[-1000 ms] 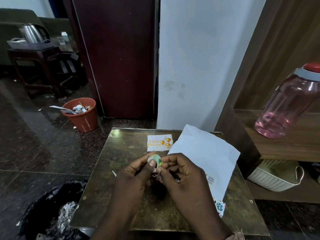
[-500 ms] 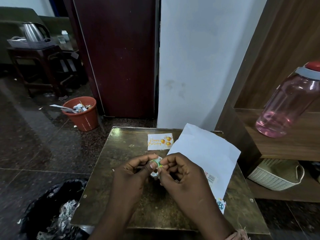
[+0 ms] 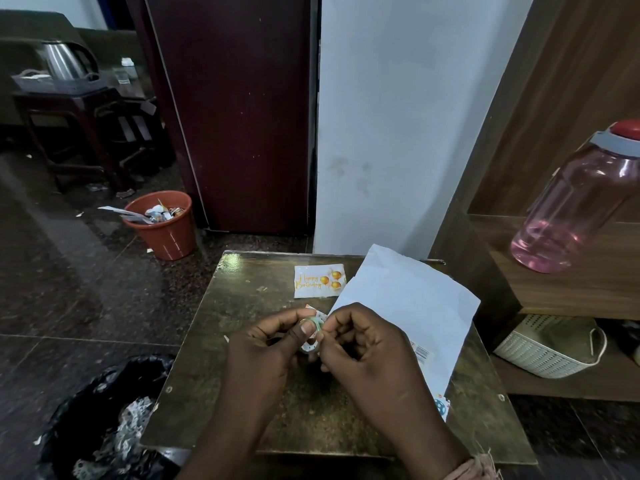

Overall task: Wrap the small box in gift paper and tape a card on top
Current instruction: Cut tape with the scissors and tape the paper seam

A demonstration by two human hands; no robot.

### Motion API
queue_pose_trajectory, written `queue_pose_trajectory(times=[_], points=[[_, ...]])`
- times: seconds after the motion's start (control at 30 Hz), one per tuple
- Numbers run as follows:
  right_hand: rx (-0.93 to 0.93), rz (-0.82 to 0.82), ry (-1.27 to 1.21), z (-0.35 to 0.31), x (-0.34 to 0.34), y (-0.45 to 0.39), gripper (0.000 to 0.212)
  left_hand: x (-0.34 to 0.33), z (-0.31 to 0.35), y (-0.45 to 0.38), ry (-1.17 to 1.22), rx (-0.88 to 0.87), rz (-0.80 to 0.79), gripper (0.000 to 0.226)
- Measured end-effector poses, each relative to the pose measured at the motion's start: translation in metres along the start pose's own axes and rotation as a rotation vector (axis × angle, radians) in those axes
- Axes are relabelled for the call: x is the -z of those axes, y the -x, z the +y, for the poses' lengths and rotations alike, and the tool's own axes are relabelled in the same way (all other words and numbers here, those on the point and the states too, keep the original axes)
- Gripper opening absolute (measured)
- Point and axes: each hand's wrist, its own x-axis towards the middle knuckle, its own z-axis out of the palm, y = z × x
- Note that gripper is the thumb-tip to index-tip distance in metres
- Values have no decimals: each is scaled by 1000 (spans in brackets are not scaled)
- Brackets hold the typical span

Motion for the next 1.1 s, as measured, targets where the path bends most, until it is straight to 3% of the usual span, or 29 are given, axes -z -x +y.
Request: queue_pose_trajectory(times=[0.33, 0.47, 0.67, 0.8, 1.1], points=[[-18, 30, 7, 0, -4, 0, 18, 0, -2, -2, 142, 130, 29, 13], [-16, 34, 11, 2, -5, -1, 20, 0, -1, -1, 155, 159, -41, 15], [-66, 9, -87, 2, 3, -3, 16, 4, -2, -6, 92, 119, -122, 27], [-78, -18, -103, 1, 4, -3, 16, 13, 0, -9, -54, 64, -282, 37], [-97, -12, -100, -2, 5, -3, 7, 11, 4, -5, -103, 9, -251, 20]])
